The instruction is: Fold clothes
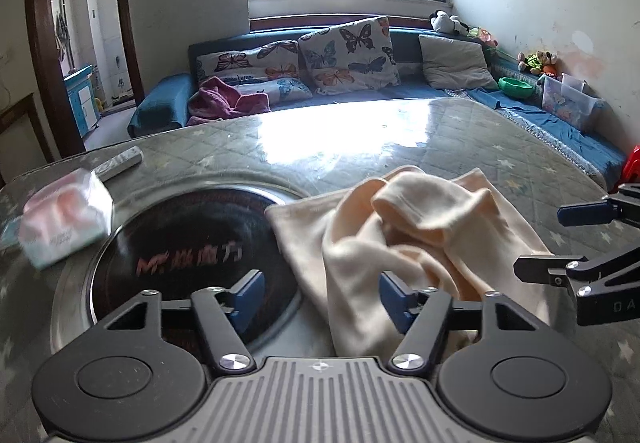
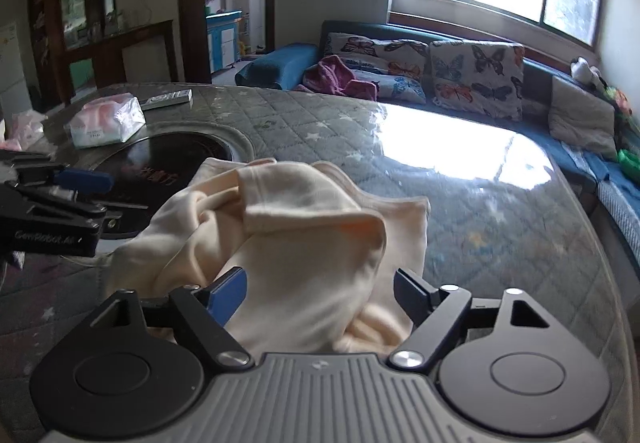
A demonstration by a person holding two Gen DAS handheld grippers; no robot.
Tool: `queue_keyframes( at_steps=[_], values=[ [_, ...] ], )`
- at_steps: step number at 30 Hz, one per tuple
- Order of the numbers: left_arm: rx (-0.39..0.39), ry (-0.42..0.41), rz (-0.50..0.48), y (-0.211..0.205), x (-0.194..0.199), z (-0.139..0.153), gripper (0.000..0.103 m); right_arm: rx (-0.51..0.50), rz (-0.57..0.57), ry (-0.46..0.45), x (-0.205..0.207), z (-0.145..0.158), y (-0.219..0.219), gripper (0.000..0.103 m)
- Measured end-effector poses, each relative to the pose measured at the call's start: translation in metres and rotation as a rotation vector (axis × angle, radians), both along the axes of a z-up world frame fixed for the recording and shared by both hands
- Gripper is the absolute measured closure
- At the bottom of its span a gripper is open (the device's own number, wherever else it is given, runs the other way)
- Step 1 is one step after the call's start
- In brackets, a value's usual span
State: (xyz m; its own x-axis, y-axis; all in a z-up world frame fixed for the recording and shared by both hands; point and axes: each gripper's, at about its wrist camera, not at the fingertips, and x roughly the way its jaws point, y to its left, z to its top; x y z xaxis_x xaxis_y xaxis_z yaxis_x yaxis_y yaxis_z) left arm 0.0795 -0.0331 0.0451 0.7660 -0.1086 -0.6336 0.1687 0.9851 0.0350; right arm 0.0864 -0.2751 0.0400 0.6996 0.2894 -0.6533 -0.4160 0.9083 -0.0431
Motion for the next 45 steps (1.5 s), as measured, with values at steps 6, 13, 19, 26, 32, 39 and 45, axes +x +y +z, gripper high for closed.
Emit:
queue_keyframes(
  at_steps=[6, 13, 19, 26, 32, 39, 45],
  values=[
    [0.019, 0.027, -0.020, -0.004, 0.032, -0.008, 0.044, -0.104, 0.112, -0.030, 0.025, -0.004, 0.022, 0.027],
    [0.027, 0.034, -0.040, -0.008, 0.056, -0.012, 0.044, -0.189, 0.256, -0.060, 0.044, -0.015, 0.051, 0.048],
    [0.038, 0.022, -0.068, -0.009, 0.069, -0.013, 0.044, -0.107, 0.249, -0.064, 0.053, -0.010, 0.047, 0.087],
    [0.038, 0.008, -0.144, -0.021, 0.081, -0.014, 0.043, -0.006, 0.124, -0.114, 0.059, 0.009, 0.010, 0.094],
    [0.041, -0.009, -0.231, -0.033, 0.092, -0.017, 0.038, 0.037, -0.033, -0.173, 0.064, 0.023, -0.029, 0.094],
    [-0.030, 0.002, -0.308, -0.040, 0.086, -0.013, 0.039, 0.030, -0.210, -0.194, 0.060, 0.026, -0.078, 0.094],
    [-0.094, 0.073, -0.320, -0.049, 0.093, -0.018, 0.040, 0.013, -0.324, -0.167, 0.052, 0.018, -0.112, 0.094]
  ],
)
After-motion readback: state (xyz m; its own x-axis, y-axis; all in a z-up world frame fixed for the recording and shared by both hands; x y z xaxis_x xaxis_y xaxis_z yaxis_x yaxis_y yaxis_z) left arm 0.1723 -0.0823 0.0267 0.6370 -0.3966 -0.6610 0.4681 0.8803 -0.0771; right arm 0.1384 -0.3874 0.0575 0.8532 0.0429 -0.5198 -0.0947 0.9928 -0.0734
